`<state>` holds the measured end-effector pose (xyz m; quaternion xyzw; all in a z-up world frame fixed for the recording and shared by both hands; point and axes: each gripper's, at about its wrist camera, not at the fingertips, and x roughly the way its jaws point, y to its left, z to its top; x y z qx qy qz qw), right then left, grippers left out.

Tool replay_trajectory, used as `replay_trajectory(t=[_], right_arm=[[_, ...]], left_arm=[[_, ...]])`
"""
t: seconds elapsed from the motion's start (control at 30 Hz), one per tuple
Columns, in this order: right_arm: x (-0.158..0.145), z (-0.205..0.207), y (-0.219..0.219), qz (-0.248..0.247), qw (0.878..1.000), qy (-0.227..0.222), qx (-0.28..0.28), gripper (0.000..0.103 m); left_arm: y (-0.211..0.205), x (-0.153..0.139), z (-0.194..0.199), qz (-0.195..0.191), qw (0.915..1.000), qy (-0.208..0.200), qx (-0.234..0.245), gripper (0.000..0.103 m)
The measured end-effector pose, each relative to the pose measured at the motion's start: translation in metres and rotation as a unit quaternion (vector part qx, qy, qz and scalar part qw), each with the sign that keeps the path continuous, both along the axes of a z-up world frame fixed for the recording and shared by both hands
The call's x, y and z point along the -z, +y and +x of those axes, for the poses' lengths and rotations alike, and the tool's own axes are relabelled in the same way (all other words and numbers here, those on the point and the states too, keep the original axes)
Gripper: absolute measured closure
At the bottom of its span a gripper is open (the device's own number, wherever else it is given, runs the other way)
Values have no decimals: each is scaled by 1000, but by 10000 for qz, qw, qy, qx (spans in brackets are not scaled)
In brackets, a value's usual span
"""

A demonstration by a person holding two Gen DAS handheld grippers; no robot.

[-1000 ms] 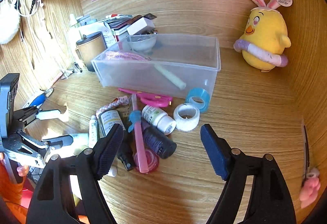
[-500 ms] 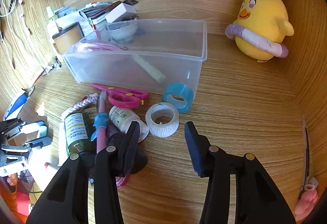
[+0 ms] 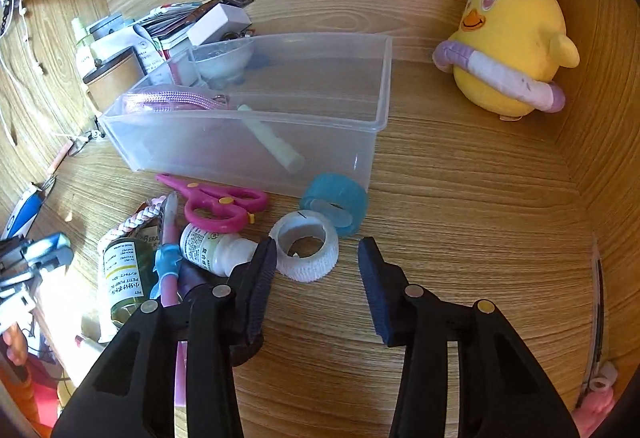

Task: Organize objects
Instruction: 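Grasp the small teal jar with the left gripper while the right grasps the white tape roll, then drop the teal jar and white tape roll into the clear box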

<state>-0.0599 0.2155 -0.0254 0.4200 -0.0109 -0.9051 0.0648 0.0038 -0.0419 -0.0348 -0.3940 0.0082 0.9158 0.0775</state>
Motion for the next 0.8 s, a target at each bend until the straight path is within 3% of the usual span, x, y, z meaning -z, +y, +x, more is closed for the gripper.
replay_trajectory(t=[0.37, 0.43, 0.47, 0.5, 0.8], right_arm=[[11, -17, -14, 173, 9991, -80, -385, 64], [13, -19, -14, 97, 9990, -100, -421, 69], [13, -20, -13, 31, 9989, -108, -446, 78], [13, -20, -12, -7, 9989, -112, -459, 78], [-18, -1, -6, -18, 9981, 411, -462, 78]], left_arm=[[9, -43, -33, 317, 9977, 594, 80, 80], [11, -50, -38, 339, 9971, 679, 103, 80], [13, -55, -42, 322, 9968, 728, 111, 80], [14, -58, -44, 306, 9965, 771, 109, 80], [21, -91, -76, 396, 9933, 1076, 162, 80]])
